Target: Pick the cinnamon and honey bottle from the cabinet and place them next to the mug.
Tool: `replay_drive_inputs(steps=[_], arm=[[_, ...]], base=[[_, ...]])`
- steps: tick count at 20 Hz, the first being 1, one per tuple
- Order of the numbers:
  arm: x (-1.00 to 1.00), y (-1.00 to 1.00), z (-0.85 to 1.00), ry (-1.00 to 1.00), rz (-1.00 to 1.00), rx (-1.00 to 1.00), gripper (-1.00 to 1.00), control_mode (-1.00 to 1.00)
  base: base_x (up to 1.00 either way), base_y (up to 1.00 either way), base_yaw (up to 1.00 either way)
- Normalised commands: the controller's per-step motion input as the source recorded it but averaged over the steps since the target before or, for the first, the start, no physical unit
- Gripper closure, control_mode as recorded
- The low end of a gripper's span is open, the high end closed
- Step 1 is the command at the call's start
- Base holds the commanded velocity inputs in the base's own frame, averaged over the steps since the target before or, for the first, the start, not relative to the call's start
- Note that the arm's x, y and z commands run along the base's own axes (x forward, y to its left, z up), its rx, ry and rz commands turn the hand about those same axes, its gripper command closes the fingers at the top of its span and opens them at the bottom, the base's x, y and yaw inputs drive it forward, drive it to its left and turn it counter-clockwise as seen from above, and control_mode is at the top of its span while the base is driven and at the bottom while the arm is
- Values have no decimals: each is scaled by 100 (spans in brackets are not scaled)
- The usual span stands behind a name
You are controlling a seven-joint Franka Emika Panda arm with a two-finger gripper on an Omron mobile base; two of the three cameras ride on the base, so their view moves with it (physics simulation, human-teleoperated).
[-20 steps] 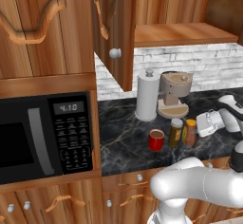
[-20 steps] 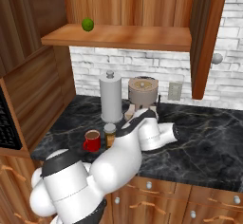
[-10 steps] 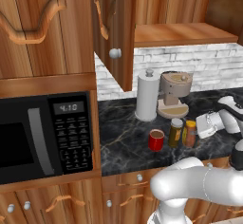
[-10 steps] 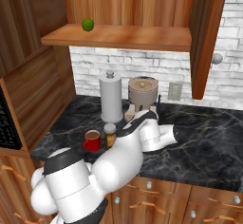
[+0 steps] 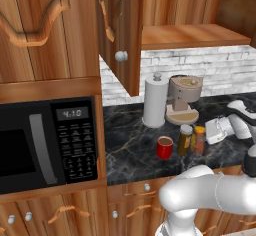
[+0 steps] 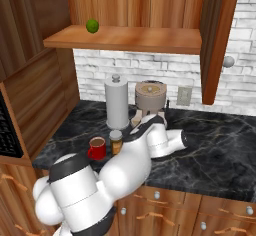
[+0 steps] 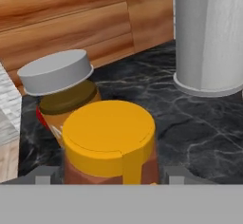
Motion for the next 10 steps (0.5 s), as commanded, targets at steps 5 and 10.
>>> replay_drive_inputs(steps=[5, 10], arm=[[8, 0, -1, -1, 0, 0, 100, -100], [0, 0, 0, 0, 0, 0, -100, -100]], base=[[0, 0, 0], [0, 0, 0]])
